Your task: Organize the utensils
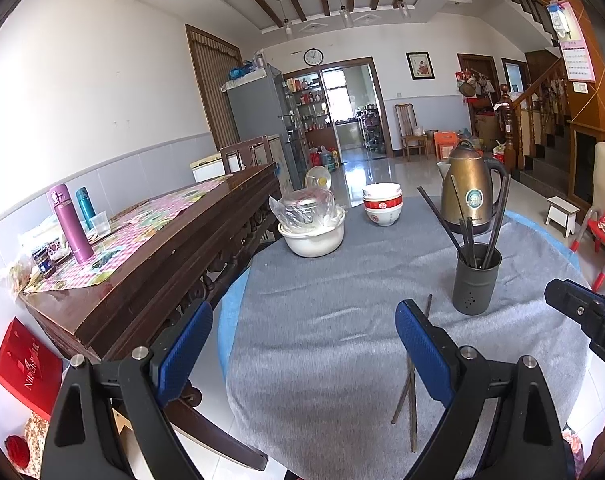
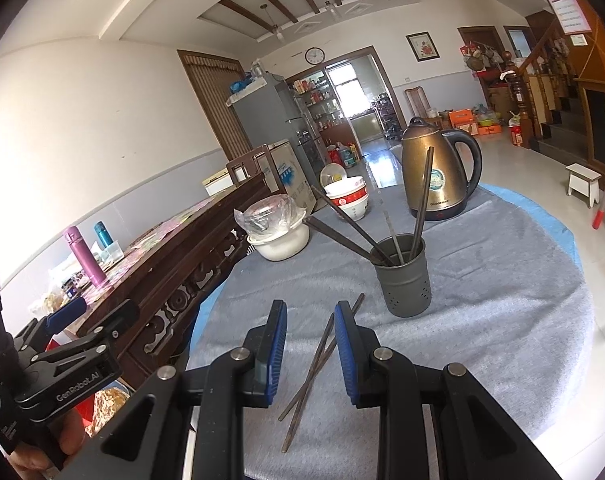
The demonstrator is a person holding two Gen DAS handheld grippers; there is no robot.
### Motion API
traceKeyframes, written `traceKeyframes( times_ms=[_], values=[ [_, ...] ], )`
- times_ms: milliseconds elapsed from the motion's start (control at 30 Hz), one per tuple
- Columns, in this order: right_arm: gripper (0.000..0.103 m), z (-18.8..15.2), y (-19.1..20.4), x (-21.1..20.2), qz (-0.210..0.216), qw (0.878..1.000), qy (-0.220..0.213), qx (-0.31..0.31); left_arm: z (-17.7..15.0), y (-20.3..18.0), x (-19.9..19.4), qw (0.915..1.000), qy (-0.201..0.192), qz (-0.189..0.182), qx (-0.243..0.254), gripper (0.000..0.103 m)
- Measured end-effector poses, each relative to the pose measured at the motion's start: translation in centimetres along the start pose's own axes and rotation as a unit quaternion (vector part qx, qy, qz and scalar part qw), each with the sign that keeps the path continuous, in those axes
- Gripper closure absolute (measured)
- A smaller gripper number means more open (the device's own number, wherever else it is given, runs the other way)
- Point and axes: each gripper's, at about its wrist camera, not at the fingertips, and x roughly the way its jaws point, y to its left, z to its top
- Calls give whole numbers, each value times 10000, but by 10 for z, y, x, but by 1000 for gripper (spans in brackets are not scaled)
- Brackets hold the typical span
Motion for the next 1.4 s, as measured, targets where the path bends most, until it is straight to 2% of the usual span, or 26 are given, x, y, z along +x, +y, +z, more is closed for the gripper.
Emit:
traceKeyframes(
  times_ms=[1400],
  values=[
    [75,-13,-9,23,-177,9987,468,136,-20,2,22,9981,573,-163,-121,10]
  ],
)
